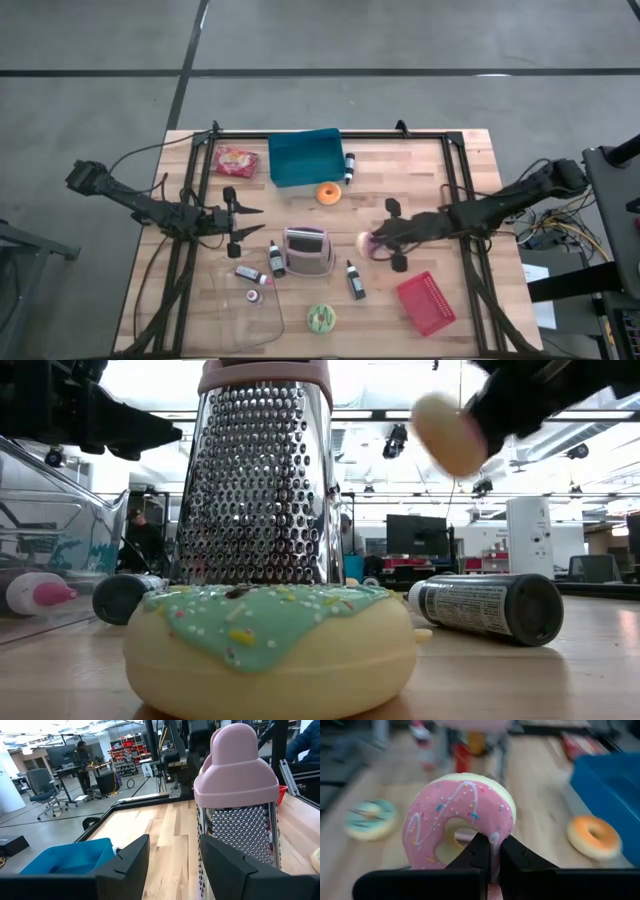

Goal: Pick & Place Food Item
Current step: Put the pink donut into the red bin

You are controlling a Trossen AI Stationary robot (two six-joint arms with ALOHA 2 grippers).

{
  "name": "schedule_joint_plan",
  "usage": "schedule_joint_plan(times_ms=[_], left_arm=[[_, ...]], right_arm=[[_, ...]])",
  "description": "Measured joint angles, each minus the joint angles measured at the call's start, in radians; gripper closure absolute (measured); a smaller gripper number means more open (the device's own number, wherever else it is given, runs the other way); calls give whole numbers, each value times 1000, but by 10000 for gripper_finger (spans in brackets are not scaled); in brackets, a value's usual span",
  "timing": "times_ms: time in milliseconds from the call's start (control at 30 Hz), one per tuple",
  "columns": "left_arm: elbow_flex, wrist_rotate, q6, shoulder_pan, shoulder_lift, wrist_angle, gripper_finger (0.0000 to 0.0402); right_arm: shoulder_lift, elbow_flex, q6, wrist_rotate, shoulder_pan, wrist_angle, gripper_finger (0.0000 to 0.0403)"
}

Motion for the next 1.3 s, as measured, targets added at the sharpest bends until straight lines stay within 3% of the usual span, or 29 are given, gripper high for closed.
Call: schedule_joint_plan(times_ms=[300,633,967,1300], left_arm=[[0,13,-3,0,0,0,225],[0,17,-3,0,0,0,225],[0,21,-17,1,0,0,225],[0,20,-22,1,0,0,225]], right_arm=[[-309,-166,41,-90,77,5,394],[-507,-289,200,-112,191,-78,393],[-504,-240,378,-70,299,-265,392],[-371,-128,603,-4,453,-423,392]])
